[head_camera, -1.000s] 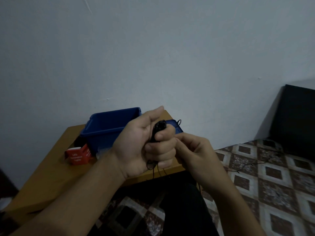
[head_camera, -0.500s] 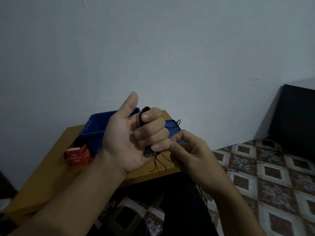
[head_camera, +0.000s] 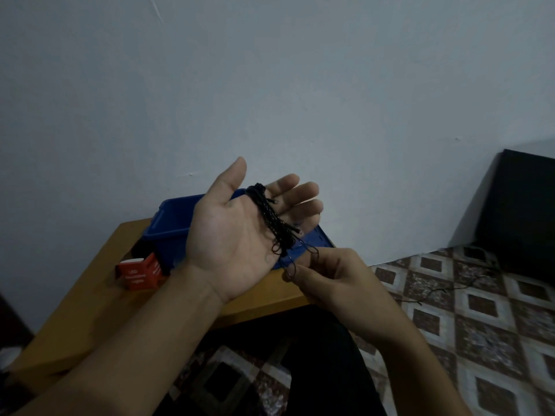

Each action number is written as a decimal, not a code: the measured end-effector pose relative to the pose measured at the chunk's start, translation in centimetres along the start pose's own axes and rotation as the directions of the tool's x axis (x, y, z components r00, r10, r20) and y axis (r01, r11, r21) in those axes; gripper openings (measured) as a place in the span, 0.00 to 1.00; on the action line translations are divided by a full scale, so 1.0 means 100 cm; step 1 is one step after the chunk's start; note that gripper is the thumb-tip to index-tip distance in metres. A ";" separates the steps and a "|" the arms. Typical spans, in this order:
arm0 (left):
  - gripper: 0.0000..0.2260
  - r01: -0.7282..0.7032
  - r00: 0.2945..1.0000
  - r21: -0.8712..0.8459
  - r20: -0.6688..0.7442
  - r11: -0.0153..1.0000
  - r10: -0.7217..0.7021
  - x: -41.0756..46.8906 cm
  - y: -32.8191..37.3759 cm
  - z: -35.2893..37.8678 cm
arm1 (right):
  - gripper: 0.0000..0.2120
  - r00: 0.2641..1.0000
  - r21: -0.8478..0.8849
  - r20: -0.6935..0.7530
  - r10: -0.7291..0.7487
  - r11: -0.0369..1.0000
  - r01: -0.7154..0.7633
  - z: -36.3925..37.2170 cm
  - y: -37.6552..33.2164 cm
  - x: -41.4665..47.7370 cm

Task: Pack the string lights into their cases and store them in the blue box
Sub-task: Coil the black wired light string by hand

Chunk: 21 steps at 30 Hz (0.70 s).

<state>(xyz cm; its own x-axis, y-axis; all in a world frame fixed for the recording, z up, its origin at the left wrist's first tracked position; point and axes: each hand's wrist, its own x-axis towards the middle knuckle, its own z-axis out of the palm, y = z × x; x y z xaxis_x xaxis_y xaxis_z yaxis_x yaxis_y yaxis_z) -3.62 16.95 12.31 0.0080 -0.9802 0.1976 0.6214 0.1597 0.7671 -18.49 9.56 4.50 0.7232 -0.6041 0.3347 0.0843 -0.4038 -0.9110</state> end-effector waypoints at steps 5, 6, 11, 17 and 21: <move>0.27 -0.021 0.998 0.054 -0.056 0.998 0.024 0.000 -0.002 0.003 | 0.14 0.999 0.005 -0.045 0.004 1.000 -0.004 -0.001 -0.003 -0.001; 0.26 -0.027 0.997 0.060 -0.070 0.998 0.031 -0.001 -0.002 0.004 | 0.14 0.999 0.002 -0.050 0.003 1.000 -0.002 -0.002 -0.004 -0.001; 0.30 -0.065 0.983 0.156 -0.157 0.986 0.090 0.001 -0.004 0.006 | 0.14 0.999 0.062 -0.054 0.001 0.998 0.002 -0.003 -0.007 -0.003; 0.43 -0.016 0.980 0.264 -0.185 0.964 0.067 0.001 -0.004 0.011 | 0.16 0.996 0.206 -0.090 0.025 0.979 -0.006 -0.003 -0.013 -0.004; 0.40 0.034 0.980 0.380 -0.194 0.924 0.044 0.001 -0.008 0.013 | 0.17 0.992 0.293 -0.121 0.032 0.956 0.005 -0.004 -0.015 -0.005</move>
<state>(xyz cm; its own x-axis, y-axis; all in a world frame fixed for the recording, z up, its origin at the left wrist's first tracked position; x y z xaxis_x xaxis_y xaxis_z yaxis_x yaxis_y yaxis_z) -5.12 16.84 12.49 0.1876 -0.9762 0.1090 0.2770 0.1590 0.9476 -19.28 10.15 5.78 0.6375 -0.6954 0.3317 0.2846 -0.1876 -0.9401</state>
